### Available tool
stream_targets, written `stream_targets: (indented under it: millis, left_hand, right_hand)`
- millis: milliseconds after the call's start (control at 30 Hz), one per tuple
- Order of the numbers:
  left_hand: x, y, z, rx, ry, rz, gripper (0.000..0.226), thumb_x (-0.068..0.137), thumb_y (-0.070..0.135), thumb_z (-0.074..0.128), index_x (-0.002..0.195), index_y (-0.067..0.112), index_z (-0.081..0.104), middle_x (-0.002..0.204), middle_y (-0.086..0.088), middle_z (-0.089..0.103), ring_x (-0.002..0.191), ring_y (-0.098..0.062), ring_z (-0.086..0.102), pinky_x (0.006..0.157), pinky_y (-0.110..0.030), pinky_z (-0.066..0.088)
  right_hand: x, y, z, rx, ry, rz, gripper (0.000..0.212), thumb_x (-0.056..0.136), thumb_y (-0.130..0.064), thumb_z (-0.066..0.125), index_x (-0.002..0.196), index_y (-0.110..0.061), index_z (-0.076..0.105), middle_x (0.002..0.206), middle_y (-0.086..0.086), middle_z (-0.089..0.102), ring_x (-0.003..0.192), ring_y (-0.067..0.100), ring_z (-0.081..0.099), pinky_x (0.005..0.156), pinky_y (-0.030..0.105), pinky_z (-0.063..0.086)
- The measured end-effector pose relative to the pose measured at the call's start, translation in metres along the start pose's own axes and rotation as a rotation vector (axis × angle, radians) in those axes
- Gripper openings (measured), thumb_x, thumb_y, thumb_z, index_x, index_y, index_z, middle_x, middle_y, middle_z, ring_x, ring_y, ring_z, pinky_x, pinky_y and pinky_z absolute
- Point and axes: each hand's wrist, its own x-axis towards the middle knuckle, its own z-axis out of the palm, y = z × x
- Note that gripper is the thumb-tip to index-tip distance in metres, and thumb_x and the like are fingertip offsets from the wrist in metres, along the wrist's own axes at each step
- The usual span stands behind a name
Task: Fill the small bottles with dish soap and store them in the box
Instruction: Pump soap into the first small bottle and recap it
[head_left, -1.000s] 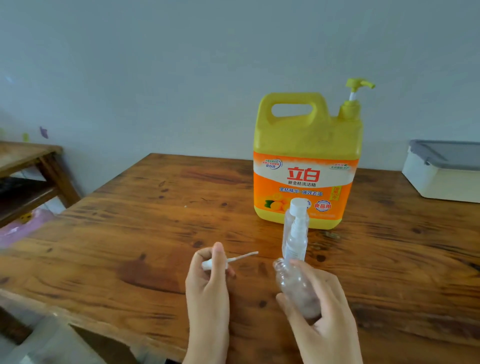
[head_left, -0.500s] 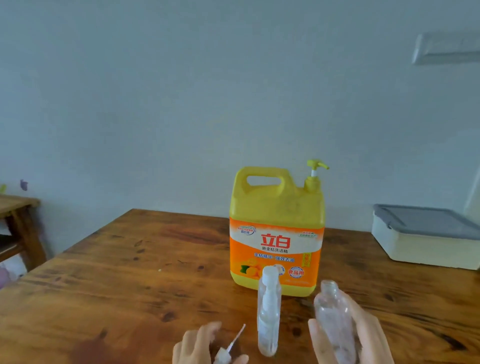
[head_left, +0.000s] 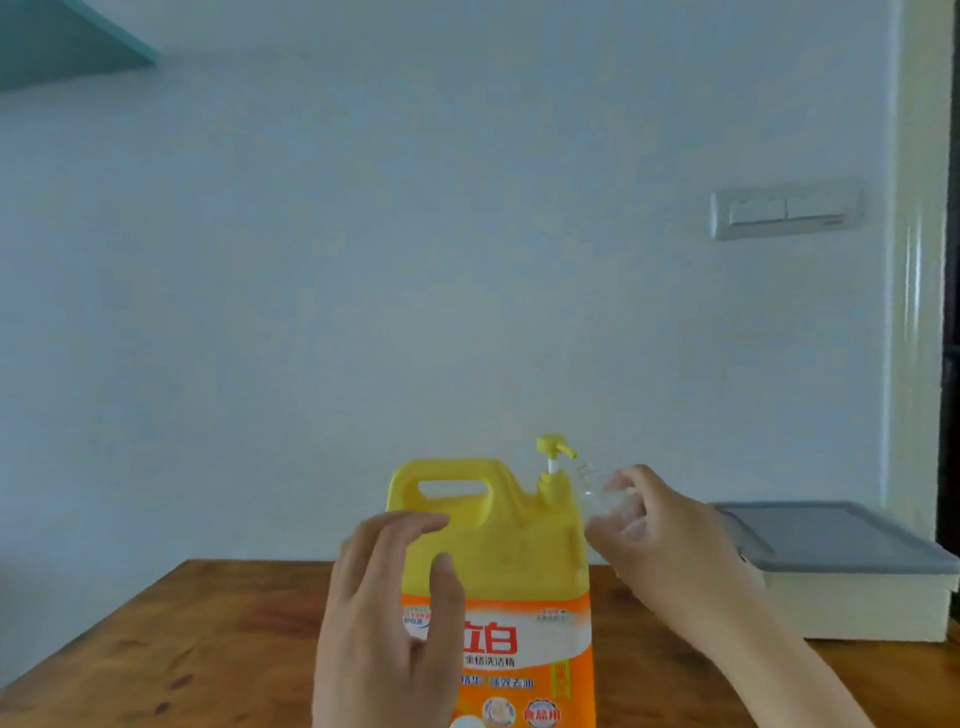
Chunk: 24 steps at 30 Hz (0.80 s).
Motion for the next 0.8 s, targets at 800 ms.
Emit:
stream_targets:
  millis: [800]
  left_hand:
    - [0.121, -0.005, 0.099, -0.125, -0.726, -0.001, 0.045, 0.084, 0.030, 0.038, 0.119, 0.037, 0.067, 0.119, 0.030, 0.063, 0.111, 0.016, 0.051, 0.095, -0.014, 0.042]
  right_hand:
    - [0.017, -0.012, 0.025, 0.240, 0.093, -0.066, 0.019, 0.083, -0.052, 0.057, 0.096, -0.040, 0.053, 0.076, -0.009, 0.063, 0.064, 0.000, 0.062, 0.062, 0.016, 0.048]
